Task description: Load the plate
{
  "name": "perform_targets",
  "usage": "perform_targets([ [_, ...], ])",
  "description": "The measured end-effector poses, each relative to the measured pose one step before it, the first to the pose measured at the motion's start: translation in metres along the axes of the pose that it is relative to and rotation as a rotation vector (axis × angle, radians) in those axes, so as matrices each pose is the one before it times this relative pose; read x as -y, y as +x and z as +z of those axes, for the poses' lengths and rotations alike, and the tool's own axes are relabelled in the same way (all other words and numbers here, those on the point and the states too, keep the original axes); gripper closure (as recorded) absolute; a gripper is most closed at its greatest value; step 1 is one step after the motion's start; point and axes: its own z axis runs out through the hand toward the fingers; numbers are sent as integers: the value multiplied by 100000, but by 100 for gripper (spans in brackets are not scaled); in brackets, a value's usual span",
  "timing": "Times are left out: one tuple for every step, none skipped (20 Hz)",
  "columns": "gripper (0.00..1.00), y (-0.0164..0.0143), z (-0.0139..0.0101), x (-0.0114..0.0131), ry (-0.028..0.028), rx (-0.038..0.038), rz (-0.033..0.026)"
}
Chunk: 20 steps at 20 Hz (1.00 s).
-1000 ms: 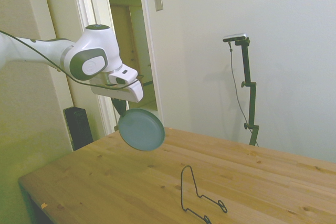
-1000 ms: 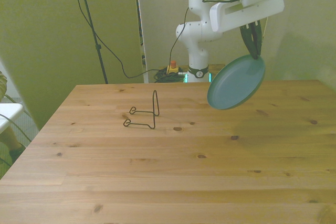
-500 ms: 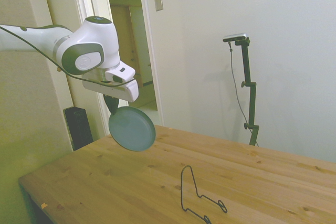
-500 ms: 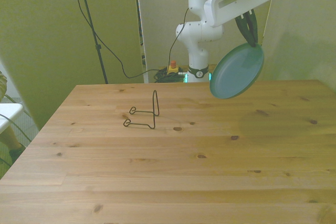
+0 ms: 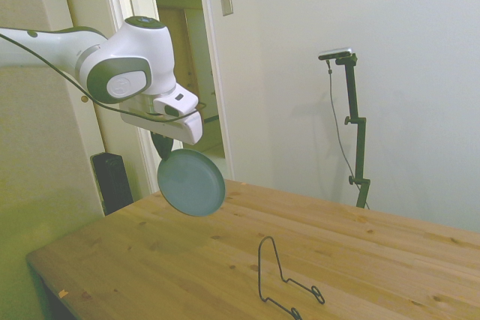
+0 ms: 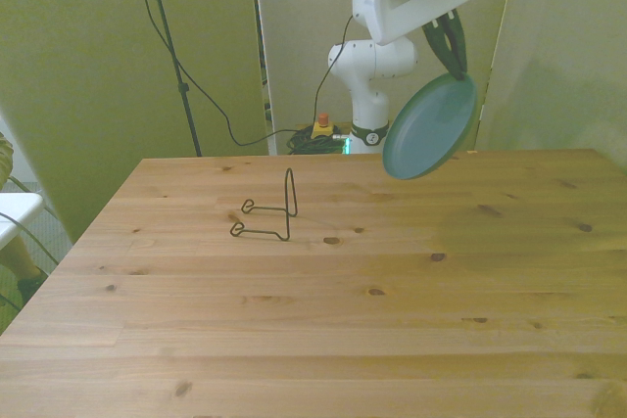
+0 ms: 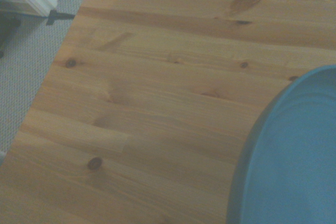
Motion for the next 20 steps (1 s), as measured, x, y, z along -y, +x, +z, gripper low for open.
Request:
perform_targets([
  [100,367,-830,-894,820,-893,504],
  [100,250,-831,-786,752,-373,105],
  [100,93,-764,-523,976,-303,-11],
  [100,14,-762,-381,1239,-33,92],
  [100,-52,-787,-316,1242,157,-666],
  [100,-16,-767,-333,1302,-23,-637],
  [100,80,-791,-462,1282,-36,-389],
  [100,171,-771,-531,1785,438,-487],
  [100,213,-670,-581,1546,340,-300],
  [100,255,-580,-684,1172,24,79],
  [100,255,-535,-709,905,-304,249],
  [100,213,-525,-641,904,-75,258],
  [100,225,-539,-605,550,-403,484],
  [100,192,-554,-615,430,-395,640],
  [100,185,-582,-581,558,-561,480],
  [100,151,-601,-515,561,-662,362],
  [100,124,-652,-486,657,-563,368],
  [100,124,-731,-431,677,-674,228],
  [100,48,-690,-392,715,-63,209],
  [100,27,-688,-430,981,185,273],
])
